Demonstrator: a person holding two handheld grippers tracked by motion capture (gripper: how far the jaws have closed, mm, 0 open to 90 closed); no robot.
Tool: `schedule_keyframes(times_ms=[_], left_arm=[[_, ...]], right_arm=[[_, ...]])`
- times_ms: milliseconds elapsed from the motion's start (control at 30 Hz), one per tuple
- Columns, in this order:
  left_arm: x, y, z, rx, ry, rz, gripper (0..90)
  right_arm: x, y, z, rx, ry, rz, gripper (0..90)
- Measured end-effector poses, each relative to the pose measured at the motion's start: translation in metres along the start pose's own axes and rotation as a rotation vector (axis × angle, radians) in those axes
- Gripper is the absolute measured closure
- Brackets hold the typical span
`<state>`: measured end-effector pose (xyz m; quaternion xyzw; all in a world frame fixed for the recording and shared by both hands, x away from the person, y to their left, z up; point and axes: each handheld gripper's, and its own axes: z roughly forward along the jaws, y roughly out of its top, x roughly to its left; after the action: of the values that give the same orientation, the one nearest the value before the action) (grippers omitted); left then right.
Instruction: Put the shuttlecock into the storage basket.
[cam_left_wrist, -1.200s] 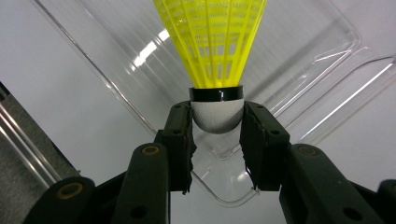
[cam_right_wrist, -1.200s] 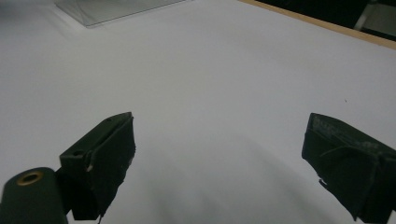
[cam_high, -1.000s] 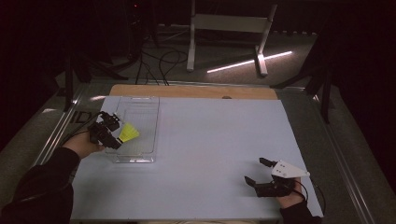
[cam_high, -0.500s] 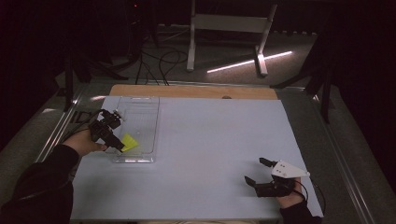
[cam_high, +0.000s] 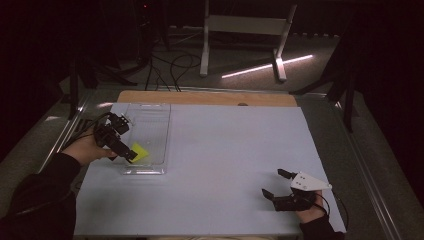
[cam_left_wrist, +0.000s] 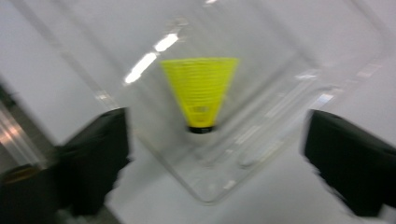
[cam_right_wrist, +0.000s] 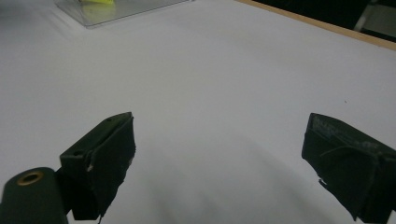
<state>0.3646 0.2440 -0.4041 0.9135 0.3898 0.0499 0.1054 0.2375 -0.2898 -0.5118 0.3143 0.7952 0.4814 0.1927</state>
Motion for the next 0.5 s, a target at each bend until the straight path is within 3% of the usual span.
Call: schedule_keyframes(times_ms=[300, 400, 500], left_arm=[[-0.007, 0.004, 0.001, -0.045, -0.037, 0.016, 0.2], [-0.014, 0.008, 0.003, -0.051, -0.027, 0.053, 0.1], [-0.016, 0.010, 0.003, -0.055, -0.036, 0.062, 0.1]], right_arm=[[0.000, 0.000, 0.000, -0.003, 0.001, 0.003, 9.8], [0.000, 0.000, -0.001, -0.002, 0.003, 0.005, 9.8], [0.000, 0.000, -0.001, -0.002, 0.003, 0.005, 9.8]])
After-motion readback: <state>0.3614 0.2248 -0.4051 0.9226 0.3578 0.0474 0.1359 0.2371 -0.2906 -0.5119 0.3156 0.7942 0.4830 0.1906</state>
